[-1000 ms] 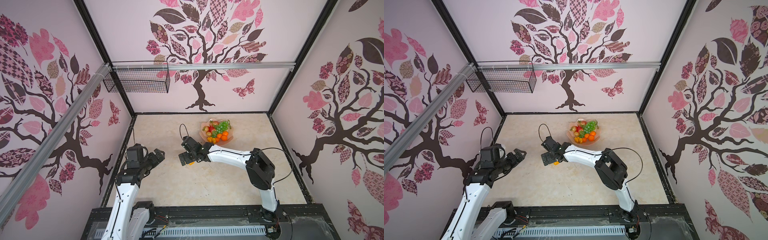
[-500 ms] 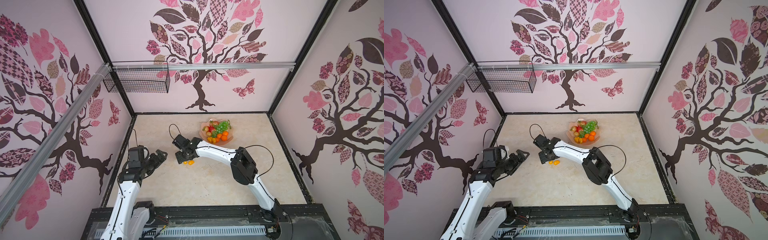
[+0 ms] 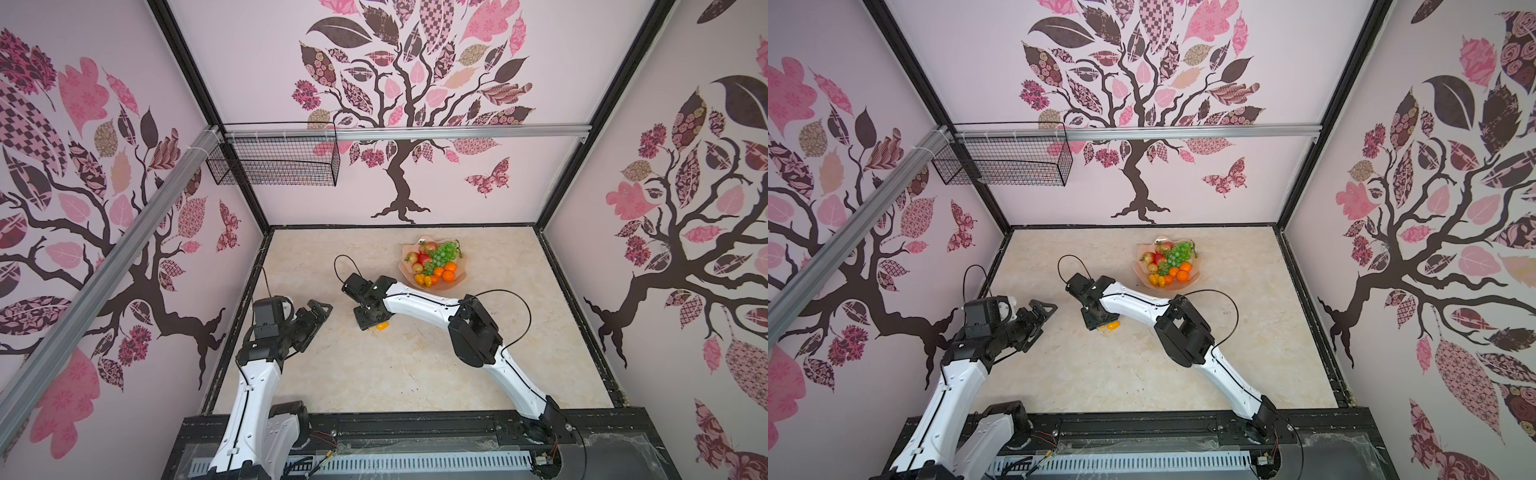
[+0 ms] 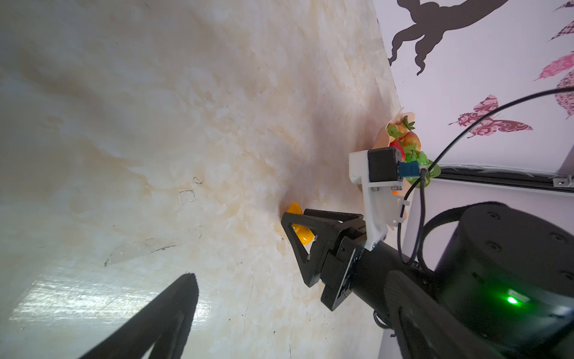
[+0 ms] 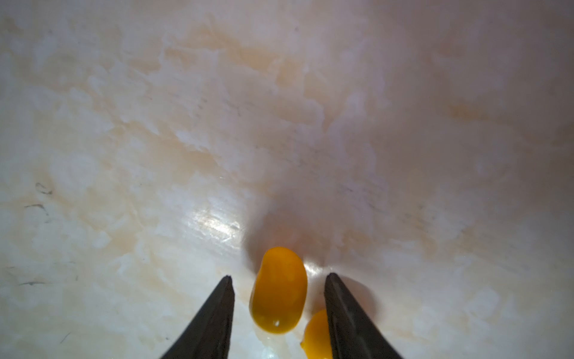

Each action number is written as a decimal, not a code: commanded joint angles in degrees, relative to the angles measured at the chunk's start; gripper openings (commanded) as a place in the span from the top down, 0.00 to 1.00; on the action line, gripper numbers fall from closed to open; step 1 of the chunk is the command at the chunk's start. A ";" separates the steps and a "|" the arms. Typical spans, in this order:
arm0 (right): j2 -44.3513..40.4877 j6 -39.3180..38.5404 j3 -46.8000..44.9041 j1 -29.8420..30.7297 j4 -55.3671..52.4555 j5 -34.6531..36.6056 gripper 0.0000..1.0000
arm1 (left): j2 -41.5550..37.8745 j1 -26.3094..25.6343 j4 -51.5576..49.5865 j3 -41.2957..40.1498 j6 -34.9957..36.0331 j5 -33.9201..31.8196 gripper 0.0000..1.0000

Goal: Arrange fruit in a fruit bowl
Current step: Pick up the fruit from the center of the table.

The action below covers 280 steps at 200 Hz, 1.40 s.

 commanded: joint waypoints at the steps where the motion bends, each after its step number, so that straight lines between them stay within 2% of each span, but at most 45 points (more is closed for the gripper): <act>1: 2.35 0.51 2.29 0.09 -2.16 0.60 0.52 | 0.26 1.67 4.47 -2.26 -1.70 5.08 0.02; 175: 5.80 0.12 3.78 -0.11 -3.13 1.87 0.68 | 0.68 2.28 6.24 -2.23 -2.12 7.14 0.02; 224: 4.93 -0.07 3.79 -0.13 -3.16 1.44 0.73 | 0.68 2.30 6.31 -1.97 -2.20 7.14 0.02; 274: 3.38 0.02 3.77 -1.15 -3.33 -0.08 0.73 | 0.91 2.32 6.68 -1.39 -0.85 8.08 0.02; 280: 1.09 0.02 3.78 -1.44 -3.22 -0.48 0.73 | 0.94 2.25 6.56 -1.19 -0.68 8.34 0.02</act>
